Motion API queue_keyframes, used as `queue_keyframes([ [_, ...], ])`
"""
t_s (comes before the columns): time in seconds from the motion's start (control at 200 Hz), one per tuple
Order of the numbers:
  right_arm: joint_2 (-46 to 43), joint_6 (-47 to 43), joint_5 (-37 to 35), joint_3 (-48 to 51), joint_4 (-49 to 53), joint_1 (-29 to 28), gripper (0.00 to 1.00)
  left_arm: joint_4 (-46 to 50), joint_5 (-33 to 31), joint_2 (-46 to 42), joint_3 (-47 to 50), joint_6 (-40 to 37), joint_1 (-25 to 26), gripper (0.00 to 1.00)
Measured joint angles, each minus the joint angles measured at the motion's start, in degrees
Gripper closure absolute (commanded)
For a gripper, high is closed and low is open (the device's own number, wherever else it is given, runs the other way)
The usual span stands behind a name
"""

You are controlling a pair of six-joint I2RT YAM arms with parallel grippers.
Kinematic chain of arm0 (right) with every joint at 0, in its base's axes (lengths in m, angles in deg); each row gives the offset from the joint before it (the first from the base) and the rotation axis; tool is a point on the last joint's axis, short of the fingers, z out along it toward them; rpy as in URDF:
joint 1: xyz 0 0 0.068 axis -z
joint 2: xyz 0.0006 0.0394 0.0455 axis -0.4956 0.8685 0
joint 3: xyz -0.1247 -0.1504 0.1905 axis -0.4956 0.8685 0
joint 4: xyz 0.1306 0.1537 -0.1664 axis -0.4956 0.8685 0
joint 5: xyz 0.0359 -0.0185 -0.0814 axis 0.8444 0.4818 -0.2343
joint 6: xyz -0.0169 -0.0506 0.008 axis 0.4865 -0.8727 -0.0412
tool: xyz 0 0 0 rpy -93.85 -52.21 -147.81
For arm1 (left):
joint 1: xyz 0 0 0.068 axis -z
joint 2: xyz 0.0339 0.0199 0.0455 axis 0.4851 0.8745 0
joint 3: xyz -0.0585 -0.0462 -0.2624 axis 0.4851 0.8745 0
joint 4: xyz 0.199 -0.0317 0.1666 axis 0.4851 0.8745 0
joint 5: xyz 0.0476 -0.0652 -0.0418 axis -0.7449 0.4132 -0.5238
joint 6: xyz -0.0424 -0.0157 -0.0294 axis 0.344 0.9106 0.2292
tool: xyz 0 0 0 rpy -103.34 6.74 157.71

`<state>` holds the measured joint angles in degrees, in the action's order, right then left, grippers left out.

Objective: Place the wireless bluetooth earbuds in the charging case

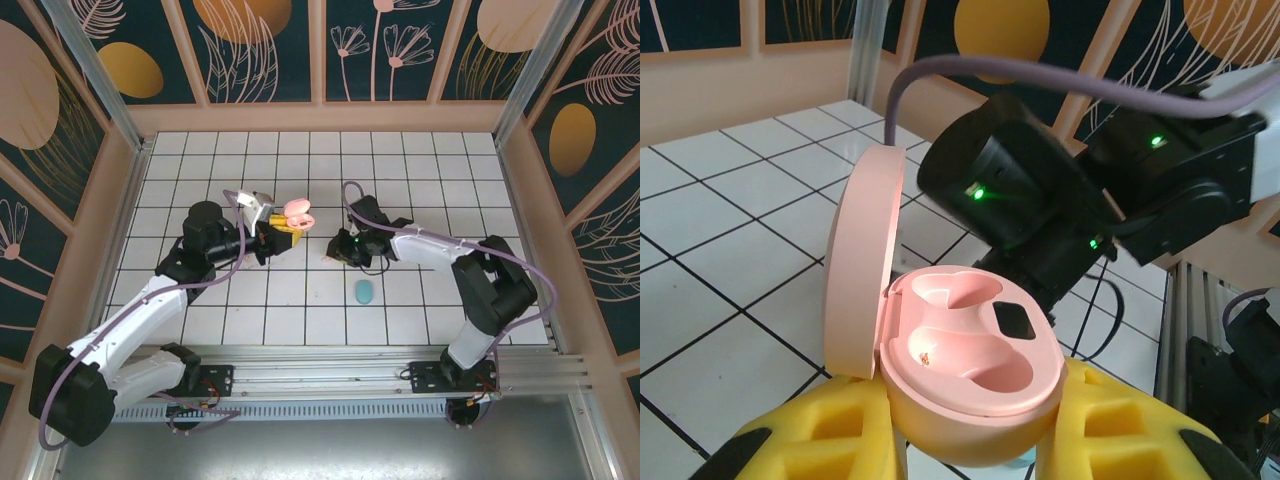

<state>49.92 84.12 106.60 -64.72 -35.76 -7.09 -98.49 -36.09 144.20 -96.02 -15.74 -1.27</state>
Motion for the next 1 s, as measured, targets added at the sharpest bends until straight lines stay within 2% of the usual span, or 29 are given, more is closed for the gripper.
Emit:
queue_keyframes([
  [0.265, 4.4, 0.0, -4.0, -2.1, 0.1, -1.2, 0.73, 0.8, 0.0, -1.2, 0.0, 0.0, 0.0, 1.0],
  [1.001, 10.7, -2.1, -7.5, -7.8, 2.8, -3.1, 0.71, 0.8, 0.0, -1.4, 0.1, -0.1, 0.0, 1.0],
])
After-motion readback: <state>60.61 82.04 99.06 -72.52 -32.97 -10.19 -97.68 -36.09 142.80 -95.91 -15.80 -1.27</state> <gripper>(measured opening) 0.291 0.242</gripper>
